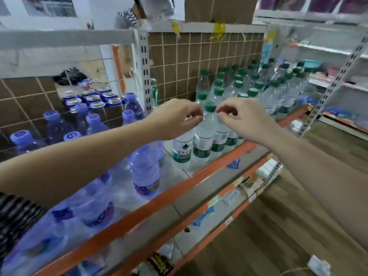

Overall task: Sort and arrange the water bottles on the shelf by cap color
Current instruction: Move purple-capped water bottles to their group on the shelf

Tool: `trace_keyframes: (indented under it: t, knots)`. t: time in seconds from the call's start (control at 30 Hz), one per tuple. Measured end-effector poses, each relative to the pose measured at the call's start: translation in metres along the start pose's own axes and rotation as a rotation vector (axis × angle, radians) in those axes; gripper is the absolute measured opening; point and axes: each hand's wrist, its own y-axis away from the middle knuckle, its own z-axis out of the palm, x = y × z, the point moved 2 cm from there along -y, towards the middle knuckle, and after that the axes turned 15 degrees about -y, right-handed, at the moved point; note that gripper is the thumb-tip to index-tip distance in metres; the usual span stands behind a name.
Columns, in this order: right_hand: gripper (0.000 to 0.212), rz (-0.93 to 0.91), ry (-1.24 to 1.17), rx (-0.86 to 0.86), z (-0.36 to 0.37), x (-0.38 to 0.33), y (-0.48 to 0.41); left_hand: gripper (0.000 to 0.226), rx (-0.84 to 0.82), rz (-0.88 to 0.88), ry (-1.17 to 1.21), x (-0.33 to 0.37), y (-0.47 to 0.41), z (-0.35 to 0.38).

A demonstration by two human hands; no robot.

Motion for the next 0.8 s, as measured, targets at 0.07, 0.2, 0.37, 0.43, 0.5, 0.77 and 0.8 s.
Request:
trace_keyframes:
  t: [0.07, 0.2, 0.37, 0.43, 0.5, 0.77, 0.8]
  knots:
    - [0.020, 0.029, 0.001, 0.008, -0.017, 0.031, -0.003, 0.026, 0.002, 0.034, -0.009, 0.012, -0.033, 0.010]
    - [0.020, 0.034, 0.053, 0.027, -0.049, 0.088, -0.017, 0.025, 0.051, 0.078, -0.009, 0.026, -0.100, 0.025]
    - [0.020, 0.037, 0.125, 0.047, -0.091, 0.171, -0.059, 0.026, 0.056, 0.100, -0.017, 0.027, -0.197, 0.054]
    - [0.020, 0.044, 0.133, 0.070, -0.108, 0.202, -0.082, 0.025, 0.060, 0.109, -0.009, 0.025, -0.236, 0.064]
    - [0.020, 0.055, 0.144, 0.070, -0.123, 0.232, -0.105, 0.026, 0.039, 0.112, -0.017, 0.023, -0.274, 0.074]
    - [0.018, 0.092, 0.155, 0.111, -0.182, 0.360, -0.178, 0.029, -0.033, 0.109, -0.077, 0.020, -0.415, 0.111]
    - [0.018, 0.102, 0.159, 0.119, -0.189, 0.378, -0.186, 0.028, -0.041, 0.105, -0.079, 0.021, -0.430, 0.117]
